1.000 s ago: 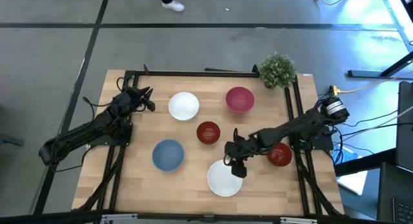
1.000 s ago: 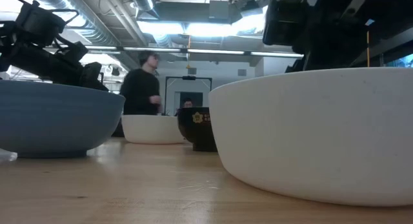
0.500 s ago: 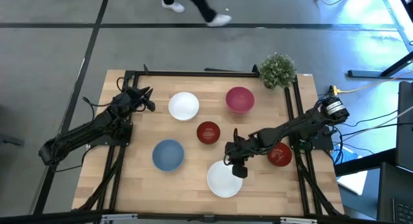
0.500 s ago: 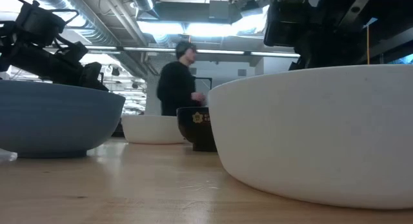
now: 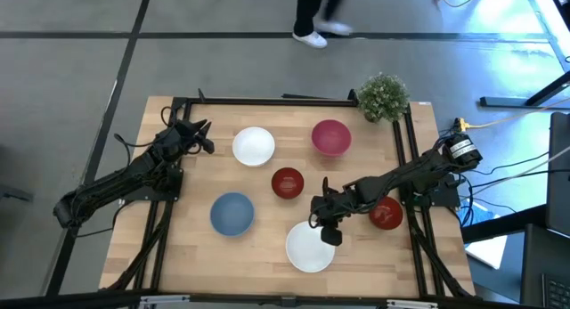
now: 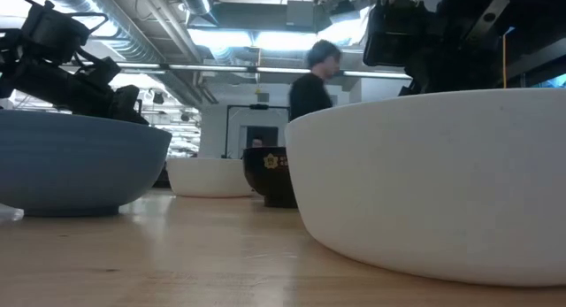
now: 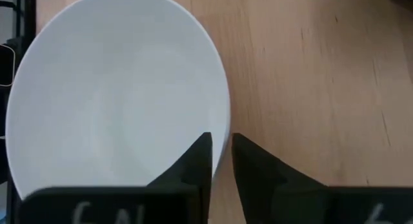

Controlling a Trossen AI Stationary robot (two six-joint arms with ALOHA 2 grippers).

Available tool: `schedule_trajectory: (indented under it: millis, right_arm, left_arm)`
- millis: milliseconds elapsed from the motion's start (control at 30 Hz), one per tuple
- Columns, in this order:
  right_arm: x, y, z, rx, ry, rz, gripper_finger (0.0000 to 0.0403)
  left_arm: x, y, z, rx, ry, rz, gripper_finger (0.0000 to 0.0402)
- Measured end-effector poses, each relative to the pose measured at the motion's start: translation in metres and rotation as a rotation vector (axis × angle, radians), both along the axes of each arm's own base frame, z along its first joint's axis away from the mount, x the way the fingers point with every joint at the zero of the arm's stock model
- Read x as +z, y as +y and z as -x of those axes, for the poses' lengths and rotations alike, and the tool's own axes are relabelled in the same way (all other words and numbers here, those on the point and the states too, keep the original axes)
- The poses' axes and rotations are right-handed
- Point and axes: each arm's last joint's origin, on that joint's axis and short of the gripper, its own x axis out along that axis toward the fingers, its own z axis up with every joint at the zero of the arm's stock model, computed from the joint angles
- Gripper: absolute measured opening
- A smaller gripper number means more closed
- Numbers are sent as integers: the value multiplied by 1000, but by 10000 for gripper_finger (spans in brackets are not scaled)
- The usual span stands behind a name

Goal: Nest bowls inside each other
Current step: Stack the bottom white bowl into the top white bowl

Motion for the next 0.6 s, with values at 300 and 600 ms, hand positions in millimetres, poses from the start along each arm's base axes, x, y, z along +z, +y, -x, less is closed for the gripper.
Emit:
schedule_trajectory:
  millis: [300,600]
  right_arm:
    - [-3,-3,3,-4,46,20,8]
    - [0,-20,-3,-25,40,17,3]
  left_arm:
    - [0,0,0,0,1,0,80]
    - [0,0,0,0,1,0,80]
